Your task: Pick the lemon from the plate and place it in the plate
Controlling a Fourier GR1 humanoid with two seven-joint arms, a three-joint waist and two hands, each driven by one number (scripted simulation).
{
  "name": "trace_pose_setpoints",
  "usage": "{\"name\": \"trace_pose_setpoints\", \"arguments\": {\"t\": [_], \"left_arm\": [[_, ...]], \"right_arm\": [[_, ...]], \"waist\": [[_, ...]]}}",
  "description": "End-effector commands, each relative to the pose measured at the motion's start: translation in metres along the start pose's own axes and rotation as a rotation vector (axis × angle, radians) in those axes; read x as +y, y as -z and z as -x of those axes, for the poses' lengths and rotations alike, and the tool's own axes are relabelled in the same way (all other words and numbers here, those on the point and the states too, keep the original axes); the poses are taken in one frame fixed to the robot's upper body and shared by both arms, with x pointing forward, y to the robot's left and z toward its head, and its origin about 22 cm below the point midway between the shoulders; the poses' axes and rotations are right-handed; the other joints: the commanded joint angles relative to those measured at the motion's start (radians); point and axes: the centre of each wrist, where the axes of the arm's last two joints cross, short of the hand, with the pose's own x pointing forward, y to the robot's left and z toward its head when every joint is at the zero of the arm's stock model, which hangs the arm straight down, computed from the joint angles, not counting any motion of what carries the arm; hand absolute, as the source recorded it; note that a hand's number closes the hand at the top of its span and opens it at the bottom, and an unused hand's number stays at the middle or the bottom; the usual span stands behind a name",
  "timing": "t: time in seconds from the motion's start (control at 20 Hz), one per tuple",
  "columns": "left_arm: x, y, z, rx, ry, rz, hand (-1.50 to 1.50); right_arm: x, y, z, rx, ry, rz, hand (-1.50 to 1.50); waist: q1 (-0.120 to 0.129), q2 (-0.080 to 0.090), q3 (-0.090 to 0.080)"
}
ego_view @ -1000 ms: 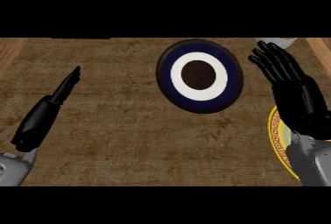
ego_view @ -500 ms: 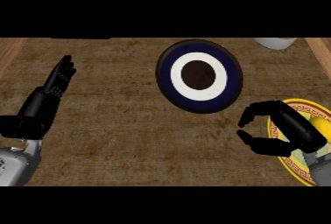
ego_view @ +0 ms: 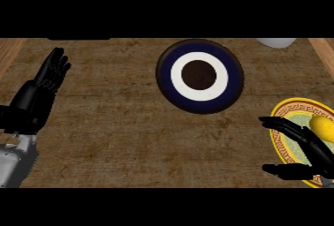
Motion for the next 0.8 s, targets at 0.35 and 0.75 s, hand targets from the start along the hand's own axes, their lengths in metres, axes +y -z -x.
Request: {"name": "trace_pose_setpoints", "arguments": {"t": [0.35, 0.75], "left_arm": [[0.012, 0.002, 0.002, 0.009, 0.003, -0.025, 0.00], [0.018, 0.003, 0.003, 0.011, 0.019, -0.017, 0.00]], "right_arm": [[-0.094, 0.006, -0.044, 0.201, -0.491, -0.119, -1.50], [-0.116, 0.018, -0.079, 0.587, -0.787, -0.437, -1.50]], "waist": [[-0.022, -0.008, -0.007], [-0.009, -0.003, -0.007]]}}
